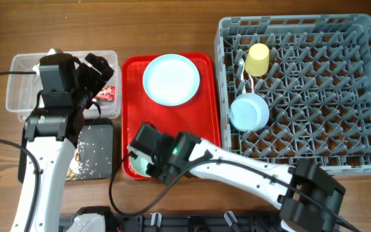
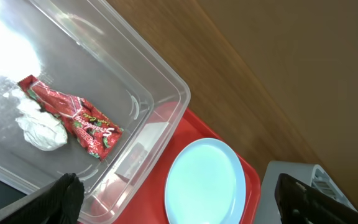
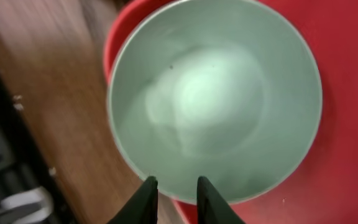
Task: Sort waste into correct bins and load items into the dishwasher rack
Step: 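Reach the right gripper to the green bowl on the red tray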
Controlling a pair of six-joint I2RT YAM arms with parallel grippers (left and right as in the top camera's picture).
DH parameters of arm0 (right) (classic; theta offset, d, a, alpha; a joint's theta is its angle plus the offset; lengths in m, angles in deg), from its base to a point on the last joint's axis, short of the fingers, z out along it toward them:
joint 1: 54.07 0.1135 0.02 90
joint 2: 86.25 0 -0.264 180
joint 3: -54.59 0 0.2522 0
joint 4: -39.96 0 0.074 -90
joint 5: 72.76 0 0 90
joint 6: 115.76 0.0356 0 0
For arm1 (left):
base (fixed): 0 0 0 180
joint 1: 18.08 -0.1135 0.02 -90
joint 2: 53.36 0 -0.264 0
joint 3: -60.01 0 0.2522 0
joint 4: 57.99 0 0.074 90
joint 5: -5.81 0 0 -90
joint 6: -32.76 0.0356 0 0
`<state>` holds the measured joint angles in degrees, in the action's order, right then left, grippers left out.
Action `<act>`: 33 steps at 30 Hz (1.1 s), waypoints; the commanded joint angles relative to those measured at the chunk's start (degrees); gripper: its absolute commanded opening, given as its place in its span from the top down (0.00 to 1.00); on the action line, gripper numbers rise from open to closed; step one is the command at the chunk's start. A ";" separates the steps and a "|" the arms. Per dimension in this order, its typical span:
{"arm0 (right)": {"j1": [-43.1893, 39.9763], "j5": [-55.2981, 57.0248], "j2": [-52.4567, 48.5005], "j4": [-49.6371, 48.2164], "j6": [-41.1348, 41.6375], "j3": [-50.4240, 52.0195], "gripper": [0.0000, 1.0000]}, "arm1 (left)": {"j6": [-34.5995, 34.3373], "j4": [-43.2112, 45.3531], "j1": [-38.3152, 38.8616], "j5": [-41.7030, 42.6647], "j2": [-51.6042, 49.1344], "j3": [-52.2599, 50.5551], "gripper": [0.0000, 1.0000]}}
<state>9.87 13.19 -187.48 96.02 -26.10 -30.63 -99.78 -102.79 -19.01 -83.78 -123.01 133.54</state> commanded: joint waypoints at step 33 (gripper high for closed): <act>-14.71 -2.93 9.14 1.75 0.31 2.95 0.61 | 0.11 -0.07 -0.48 0.22 -0.11 0.68 0.00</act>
<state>-5.71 14.19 -177.50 97.03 -24.57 -28.97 -99.78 -102.84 -19.01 -83.80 -123.01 133.54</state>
